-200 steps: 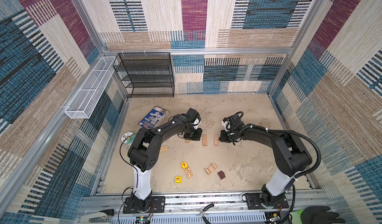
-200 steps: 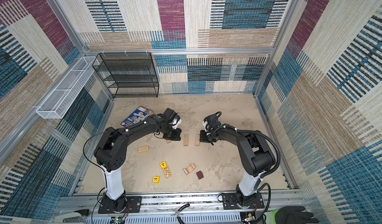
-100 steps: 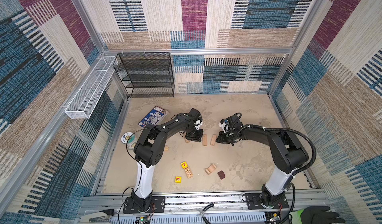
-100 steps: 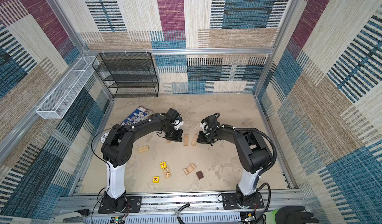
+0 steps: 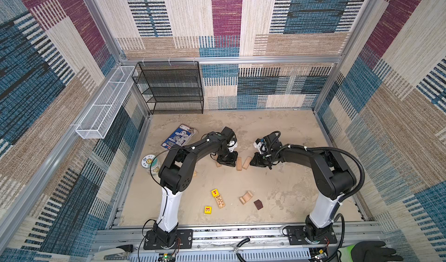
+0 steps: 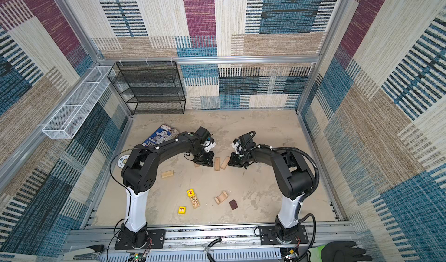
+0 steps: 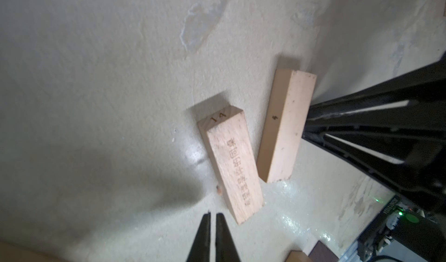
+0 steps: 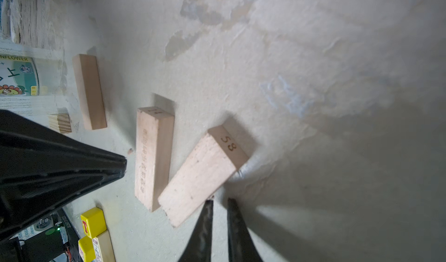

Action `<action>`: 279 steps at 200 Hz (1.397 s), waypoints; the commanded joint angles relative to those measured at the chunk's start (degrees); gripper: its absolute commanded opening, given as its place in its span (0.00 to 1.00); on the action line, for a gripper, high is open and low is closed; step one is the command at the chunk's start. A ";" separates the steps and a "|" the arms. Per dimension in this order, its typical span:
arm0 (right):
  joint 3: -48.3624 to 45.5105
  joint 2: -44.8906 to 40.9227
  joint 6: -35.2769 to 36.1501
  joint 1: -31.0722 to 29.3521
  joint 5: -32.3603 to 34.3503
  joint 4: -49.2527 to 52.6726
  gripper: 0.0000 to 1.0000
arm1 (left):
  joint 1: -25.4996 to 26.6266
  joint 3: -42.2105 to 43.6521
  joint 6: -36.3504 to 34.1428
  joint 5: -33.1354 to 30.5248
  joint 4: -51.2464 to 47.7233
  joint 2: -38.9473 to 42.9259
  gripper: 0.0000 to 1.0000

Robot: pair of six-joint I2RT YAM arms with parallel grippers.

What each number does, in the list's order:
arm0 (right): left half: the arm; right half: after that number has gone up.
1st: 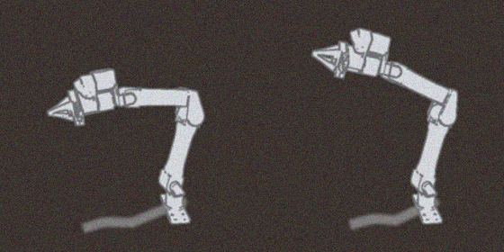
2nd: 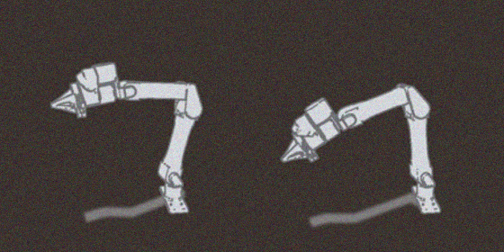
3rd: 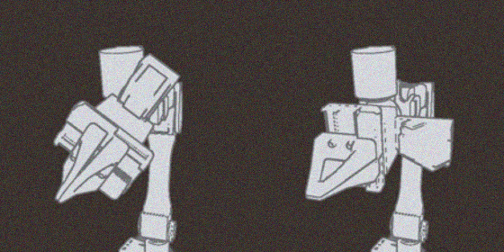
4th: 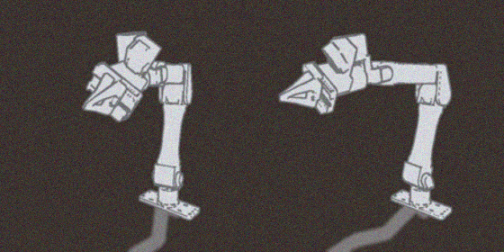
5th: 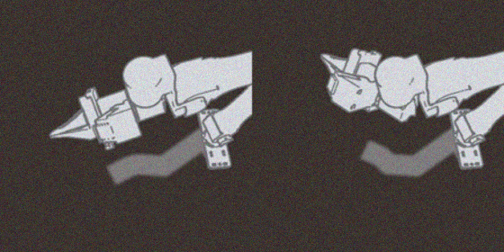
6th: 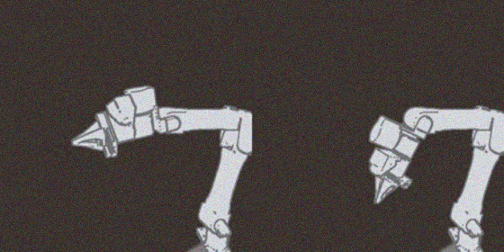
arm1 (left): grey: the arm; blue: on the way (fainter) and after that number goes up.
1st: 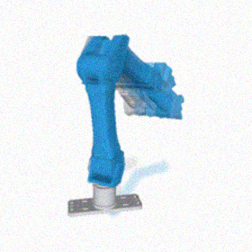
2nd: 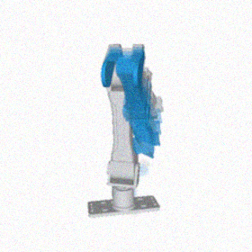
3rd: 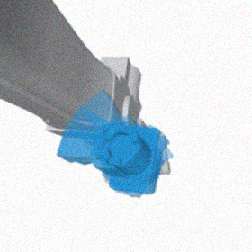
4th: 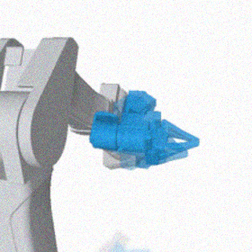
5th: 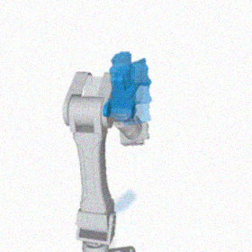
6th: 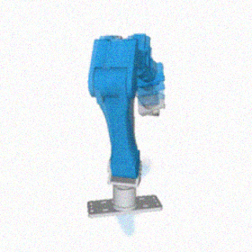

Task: Build the wood block tower
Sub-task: 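Lower the bar upright beside the standing bar while the left gripper hovers near, then press the bar against the standing bar and open the right gripper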

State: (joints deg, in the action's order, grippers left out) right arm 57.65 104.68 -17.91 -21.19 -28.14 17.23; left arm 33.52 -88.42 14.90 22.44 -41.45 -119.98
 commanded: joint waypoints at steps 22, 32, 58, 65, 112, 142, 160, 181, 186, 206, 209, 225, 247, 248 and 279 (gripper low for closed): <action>0.78 0.92 1.17 -0.01 -0.23 -0.82 0.08 | -0.20 -1.05 -1.90 -1.05 -1.70 -1.26 0.11; 1.02 1.36 1.29 0.01 -0.34 -0.88 0.07 | -0.21 -1.05 -1.80 -1.17 -1.68 -1.52 0.11; 2.07 2.35 1.75 -0.01 -0.96 -0.80 0.06 | -0.30 -1.05 -2.05 -1.54 -1.65 -1.83 0.11; 2.26 2.58 1.93 0.00 -1.16 -0.71 0.06 | -0.29 -1.13 -2.13 -1.58 -1.70 -1.79 0.11; 3.50 3.69 3.48 0.01 -1.74 0.60 0.06 | -0.35 -1.14 -2.27 -1.65 -1.70 -1.61 0.06; 3.72 3.86 3.85 -0.06 -2.61 0.87 0.06 | -0.38 -1.22 -2.33 -1.89 -1.70 -1.66 0.06; 3.53 3.95 3.85 -0.03 -3.34 0.78 0.05 | -0.38 -1.27 -2.24 -1.55 -1.65 -1.77 0.07; 3.46 4.14 3.93 0.01 -3.80 0.78 0.05 | -0.38 -1.45 -2.24 -1.17 -1.73 -2.14 0.08; 3.49 4.25 4.02 -0.05 -4.06 0.78 0.05 | -0.40 -1.57 -2.24 -1.15 -1.91 -2.25 0.08; 3.54 4.54 3.94 0.00 -4.73 0.70 0.05 | -0.43 -1.75 -2.24 -0.83 -2.06 -2.63 0.08; 3.58 4.52 3.94 0.01 -4.79 0.70 0.05 | -0.39 -1.75 -2.28 -0.82 -2.07 -2.68 0.08; 3.75 4.54 3.84 0.01 -4.86 0.70 0.05 | -0.38 -1.75 -2.24 -0.72 -2.14 -2.62 0.08; 3.72 4.48 3.95 0.01 -4.69 0.95 0.05 | -0.38 -1.75 -2.15 -0.76 -2.06 -2.65 0.08; 3.71 4.48 3.94 -0.04 -4.71 0.96 0.05 | -0.38 -1.75 -2.15 -0.74 -2.06 -2.63 0.08; 3.54 4.58 3.72 -0.02 -5.52 0.89 0.05 | -0.45 -1.80 -2.06 -0.50 -2.06 -2.65 0.08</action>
State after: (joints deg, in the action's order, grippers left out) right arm 61.23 109.01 -14.70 -21.15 -33.50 17.43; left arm 33.12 -89.84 13.76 21.41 -42.72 -122.48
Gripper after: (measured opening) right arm 0.054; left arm 0.083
